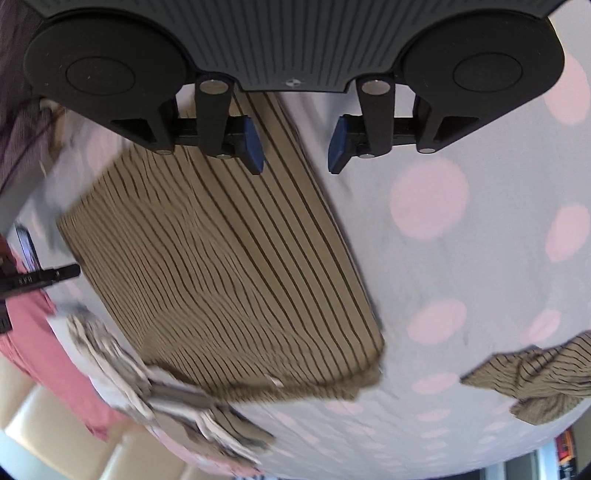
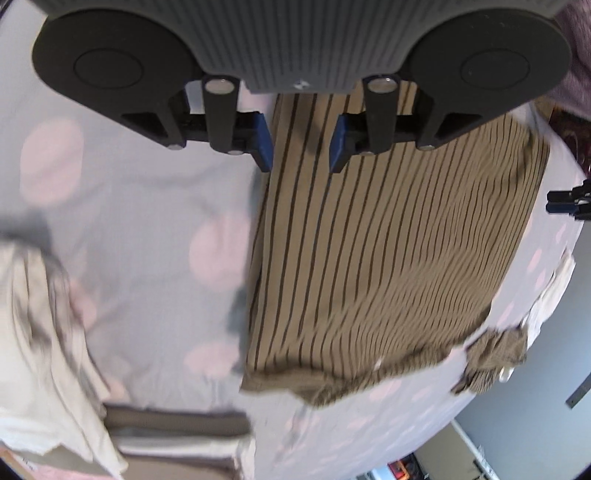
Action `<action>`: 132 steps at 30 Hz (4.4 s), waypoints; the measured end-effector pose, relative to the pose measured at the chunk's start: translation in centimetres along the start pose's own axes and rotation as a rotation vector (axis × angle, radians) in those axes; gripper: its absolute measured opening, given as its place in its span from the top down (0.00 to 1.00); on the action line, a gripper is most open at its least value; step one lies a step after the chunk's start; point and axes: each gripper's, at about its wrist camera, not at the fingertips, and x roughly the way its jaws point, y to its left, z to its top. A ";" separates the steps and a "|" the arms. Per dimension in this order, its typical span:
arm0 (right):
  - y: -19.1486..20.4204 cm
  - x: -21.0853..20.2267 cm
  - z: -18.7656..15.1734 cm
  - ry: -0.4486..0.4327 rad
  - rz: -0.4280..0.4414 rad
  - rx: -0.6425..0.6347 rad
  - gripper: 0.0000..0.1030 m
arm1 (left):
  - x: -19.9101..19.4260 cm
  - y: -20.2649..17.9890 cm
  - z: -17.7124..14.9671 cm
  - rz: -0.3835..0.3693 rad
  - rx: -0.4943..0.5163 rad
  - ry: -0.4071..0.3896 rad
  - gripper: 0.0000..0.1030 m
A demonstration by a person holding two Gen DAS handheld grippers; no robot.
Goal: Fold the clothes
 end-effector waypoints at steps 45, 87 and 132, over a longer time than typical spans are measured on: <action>6.7 -3.0 -5.0 0.006 -0.103 -0.422 0.66 | -2.3 -7.3 -2.4 0.157 0.384 -0.041 0.69; 11.4 2.7 -13.5 -0.049 -0.529 -1.416 0.96 | 5.7 -13.6 -8.4 0.513 1.138 0.006 0.97; 9.1 -0.2 14.2 -0.166 -0.405 -0.919 0.97 | 1.1 -2.9 18.9 0.298 0.648 -0.086 0.98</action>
